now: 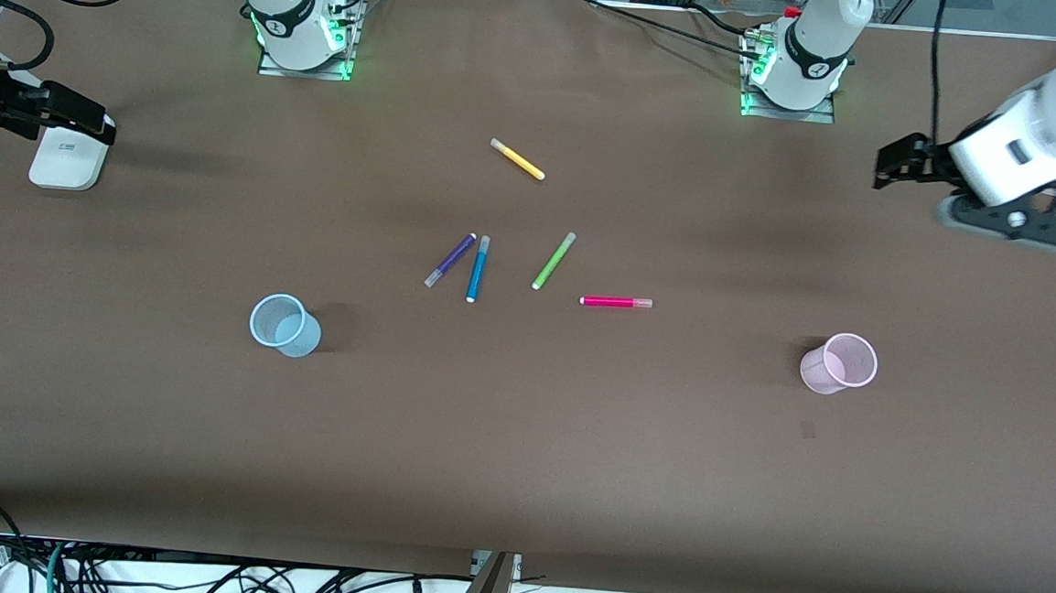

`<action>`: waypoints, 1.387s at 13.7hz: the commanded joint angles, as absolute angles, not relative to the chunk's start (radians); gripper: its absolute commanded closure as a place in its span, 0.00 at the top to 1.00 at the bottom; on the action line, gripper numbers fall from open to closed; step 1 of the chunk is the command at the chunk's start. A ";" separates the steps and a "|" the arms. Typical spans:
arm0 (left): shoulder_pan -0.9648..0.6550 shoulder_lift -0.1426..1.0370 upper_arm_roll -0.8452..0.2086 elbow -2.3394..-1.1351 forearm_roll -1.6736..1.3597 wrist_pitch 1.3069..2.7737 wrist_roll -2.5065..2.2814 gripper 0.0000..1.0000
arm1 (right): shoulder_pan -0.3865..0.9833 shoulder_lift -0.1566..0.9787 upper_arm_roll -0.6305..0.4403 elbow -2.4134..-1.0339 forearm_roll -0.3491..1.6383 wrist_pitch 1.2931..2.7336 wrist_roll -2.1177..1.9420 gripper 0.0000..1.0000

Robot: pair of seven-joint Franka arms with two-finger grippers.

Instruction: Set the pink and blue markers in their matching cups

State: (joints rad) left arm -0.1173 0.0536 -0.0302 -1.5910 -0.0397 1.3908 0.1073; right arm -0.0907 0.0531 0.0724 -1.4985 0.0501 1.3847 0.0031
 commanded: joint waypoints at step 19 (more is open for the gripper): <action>-0.388 0.531 -0.118 -2.069 0.010 2.644 0.644 1.00 | 0.466 0.354 0.074 -1.775 0.052 2.054 0.824 1.00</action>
State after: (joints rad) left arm -0.3706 0.5457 -0.1238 -2.0200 -0.0403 2.5483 0.6249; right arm 0.4575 0.3443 0.0843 -1.7857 0.0512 2.0441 0.7879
